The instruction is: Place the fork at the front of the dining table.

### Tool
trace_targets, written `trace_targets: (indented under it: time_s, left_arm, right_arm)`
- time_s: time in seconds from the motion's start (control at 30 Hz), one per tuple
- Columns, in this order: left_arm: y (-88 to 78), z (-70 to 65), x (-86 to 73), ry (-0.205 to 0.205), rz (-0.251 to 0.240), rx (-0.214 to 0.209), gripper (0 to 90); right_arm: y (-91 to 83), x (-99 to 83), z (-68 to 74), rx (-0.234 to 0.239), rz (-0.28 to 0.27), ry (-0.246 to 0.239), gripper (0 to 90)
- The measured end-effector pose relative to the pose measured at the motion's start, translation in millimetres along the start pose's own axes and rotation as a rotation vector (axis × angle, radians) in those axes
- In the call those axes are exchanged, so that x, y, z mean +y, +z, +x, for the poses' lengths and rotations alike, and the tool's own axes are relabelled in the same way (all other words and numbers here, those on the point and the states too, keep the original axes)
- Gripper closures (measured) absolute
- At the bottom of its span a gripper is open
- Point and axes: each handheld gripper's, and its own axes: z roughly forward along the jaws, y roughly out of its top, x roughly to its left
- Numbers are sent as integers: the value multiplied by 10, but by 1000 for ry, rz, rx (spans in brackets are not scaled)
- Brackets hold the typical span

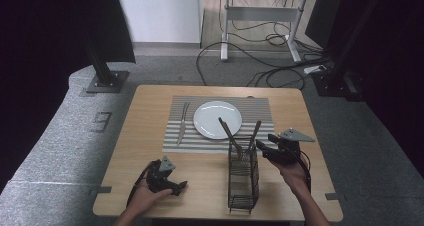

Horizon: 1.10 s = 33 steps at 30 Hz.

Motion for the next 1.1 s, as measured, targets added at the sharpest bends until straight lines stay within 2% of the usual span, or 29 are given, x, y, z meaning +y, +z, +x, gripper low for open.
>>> trace_targets:
  time_s: [0.2,0.5,0.8,1.1]
  left_arm:
    - [0,0,0,0,0,0,0]
    - [-1,0,1,0,1,-1,0]
    - [-1,0,1,0,1,-1,0]
    - [-1,0,1,0,1,0,0]
  right_arm:
    - [32,43,26,12,8,-15,453]
    - [99,100,25,38,10,-10,493]
    - [176,113,50,60,23,-25,573]
    - [238,102,90,76,48,-69,698]
